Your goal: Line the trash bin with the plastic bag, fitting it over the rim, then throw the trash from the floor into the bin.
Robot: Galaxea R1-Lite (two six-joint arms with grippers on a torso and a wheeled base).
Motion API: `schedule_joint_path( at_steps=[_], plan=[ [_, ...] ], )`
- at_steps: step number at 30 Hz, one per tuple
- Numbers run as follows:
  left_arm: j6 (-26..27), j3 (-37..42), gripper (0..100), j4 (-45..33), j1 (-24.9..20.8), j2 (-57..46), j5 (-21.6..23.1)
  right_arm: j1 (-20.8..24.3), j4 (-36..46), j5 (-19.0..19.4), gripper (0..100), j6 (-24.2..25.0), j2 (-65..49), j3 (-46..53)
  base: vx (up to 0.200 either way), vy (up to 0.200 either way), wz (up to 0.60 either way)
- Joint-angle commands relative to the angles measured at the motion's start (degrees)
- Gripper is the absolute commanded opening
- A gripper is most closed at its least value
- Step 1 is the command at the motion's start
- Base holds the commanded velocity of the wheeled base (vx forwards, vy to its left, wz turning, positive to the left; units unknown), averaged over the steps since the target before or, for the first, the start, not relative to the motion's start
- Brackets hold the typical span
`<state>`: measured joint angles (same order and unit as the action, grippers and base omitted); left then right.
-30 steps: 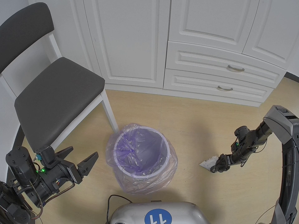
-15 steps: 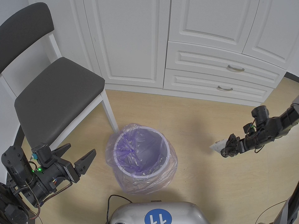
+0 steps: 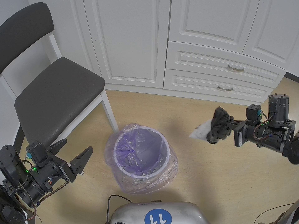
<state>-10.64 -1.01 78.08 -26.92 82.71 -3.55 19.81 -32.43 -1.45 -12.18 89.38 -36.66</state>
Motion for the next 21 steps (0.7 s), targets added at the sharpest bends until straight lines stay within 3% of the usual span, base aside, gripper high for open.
schedule_joint_path(
  at_steps=[1, 2, 4, 10, 12, 13, 15, 17, 21],
  plan=[
    [2.0, 1.0, 100, -0.2, -0.3, -2.6, 0.0, 13.9, -13.7, -1.0, 0, 8.0, 5.0, 4.7, 0.0, 0.0, 0.0],
    [2.0, 1.0, 100, -0.2, -0.3, -2.6, 0.0, 13.9, -13.7, -1.0, 0, 8.0, 5.0, 4.7, 0.0, 0.0, 0.0],
    [2.1, 1.0, 100, -0.2, -0.4, -3.3, 0.0, 20.1, -25.4, -1.5, 0, 14.3, 12.9, 4.6, 0.0, 0.0, 0.0],
    [2.1, 1.0, 100, -0.3, -0.3, -3.3, -0.1, 26.1, -51.1, -4.7, 0, 20.7, 31.6, 2.6, 0.0, 0.0, 0.0],
    [2.1, 1.0, 100, -0.3, -0.3, -3.3, -0.1, 26.1, -51.1, -4.7, 0, 20.7, 31.6, 2.6, 0.0, 0.0, 0.0],
    [2.2, 1.0, 100, -0.3, 0.0, -2.7, -0.1, 27.5, -57.6, -5.3, 0, 21.1, 40.4, -0.5, 0.0, 0.0, 0.0],
    [2.2, 1.0, 100, -0.3, 0.1, -2.8, -0.2, 28.4, -57.6, -6.4, 0, 21.3, 44.4, -3.0, 0.0, 0.0, 0.0],
    [2.6, 1.0, 100, -0.2, 0.5, -3.2, -0.6, 29.0, -57.6, -8.9, 0, 25.0, 47.2, -6.5, 0.0, 0.0, 0.0],
    [3.6, 1.0, 100, -0.2, 0.7, -3.4, -0.7, 29.1, -57.6, -9.4, 0, 30.5, 48.1, -9.2, 0.0, 0.0, 0.0]
  ],
)
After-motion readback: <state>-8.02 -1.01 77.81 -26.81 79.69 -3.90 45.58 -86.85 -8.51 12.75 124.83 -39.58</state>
